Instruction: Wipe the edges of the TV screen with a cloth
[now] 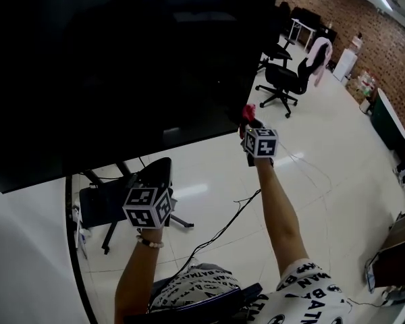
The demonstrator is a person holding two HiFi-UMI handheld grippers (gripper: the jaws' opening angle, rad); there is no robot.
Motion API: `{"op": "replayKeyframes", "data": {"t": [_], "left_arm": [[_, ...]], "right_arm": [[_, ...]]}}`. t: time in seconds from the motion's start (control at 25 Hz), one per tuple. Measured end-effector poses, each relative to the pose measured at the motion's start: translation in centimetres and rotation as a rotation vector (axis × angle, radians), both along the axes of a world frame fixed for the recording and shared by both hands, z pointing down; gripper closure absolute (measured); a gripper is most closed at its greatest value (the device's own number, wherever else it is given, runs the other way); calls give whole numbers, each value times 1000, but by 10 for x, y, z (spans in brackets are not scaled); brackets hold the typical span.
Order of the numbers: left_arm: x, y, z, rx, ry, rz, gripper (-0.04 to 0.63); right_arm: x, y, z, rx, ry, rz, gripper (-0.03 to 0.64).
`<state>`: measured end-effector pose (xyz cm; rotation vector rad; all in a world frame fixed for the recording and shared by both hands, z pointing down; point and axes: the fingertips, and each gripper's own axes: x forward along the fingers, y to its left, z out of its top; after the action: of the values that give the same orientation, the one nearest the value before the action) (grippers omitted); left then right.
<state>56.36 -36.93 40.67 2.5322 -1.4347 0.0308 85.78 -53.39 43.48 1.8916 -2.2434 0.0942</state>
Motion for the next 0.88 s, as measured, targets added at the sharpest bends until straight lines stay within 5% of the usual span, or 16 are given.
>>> {"op": "replayKeyframes", "data": {"t": [0.64, 0.88], "left_arm": [[-31, 11, 37, -83, 34, -56, 595], [-55, 17, 38, -93, 41, -100, 595]], "right_arm": [[9, 2, 131, -253, -162, 95, 541], [-18, 9, 129, -244, -201, 48, 541]]}}
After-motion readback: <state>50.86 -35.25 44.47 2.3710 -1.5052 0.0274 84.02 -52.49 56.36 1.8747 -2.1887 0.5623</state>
